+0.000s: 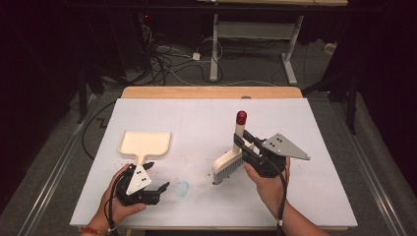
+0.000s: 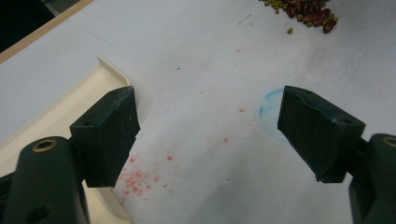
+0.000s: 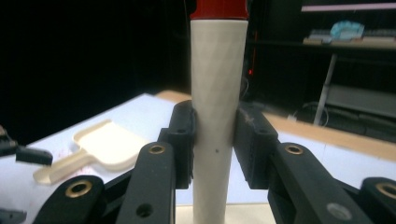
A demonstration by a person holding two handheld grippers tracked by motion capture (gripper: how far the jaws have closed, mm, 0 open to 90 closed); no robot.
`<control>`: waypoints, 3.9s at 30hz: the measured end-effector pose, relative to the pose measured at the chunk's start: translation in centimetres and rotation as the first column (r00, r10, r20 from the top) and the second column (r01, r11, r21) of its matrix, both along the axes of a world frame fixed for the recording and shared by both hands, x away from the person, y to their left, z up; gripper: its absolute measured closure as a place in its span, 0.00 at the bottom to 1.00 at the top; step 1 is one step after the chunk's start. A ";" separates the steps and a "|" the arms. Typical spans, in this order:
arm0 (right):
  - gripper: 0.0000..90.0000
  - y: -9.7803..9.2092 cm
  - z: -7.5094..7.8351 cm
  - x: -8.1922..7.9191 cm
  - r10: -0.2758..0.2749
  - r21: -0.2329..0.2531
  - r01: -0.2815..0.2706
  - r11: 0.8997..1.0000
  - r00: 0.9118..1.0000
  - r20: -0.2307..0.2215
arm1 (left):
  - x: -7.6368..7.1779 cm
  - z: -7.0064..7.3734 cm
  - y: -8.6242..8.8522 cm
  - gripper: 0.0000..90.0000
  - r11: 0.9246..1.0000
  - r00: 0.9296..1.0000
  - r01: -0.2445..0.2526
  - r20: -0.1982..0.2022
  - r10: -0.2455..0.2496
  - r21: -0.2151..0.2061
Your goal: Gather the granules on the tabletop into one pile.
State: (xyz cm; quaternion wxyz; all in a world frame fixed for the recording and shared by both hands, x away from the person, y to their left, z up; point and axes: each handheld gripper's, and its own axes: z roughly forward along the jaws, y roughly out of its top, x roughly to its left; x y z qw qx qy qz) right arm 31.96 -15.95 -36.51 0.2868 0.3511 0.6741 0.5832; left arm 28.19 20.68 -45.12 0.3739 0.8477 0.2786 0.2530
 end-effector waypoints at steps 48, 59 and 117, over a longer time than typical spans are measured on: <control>0.78 3.9 -2.1 3.3 -0.055 -0.054 0.053 0.997 0.998 -0.036 | 0.2 -0.1 -0.1 0.22 1.000 1.000 0.013 -0.011 -0.013 -0.006; 0.78 1.3 0.5 3.8 0.046 -0.046 -0.045 0.998 0.999 0.021 | 0.1 0.0 0.2 0.22 1.000 1.000 0.007 -0.007 -0.007 -0.004; 0.78 -3.8 0.5 8.7 0.645 -0.108 -0.646 0.756 0.763 -0.047 | 0.2 -0.3 0.0 0.22 1.000 1.000 0.016 -0.023 -0.016 0.010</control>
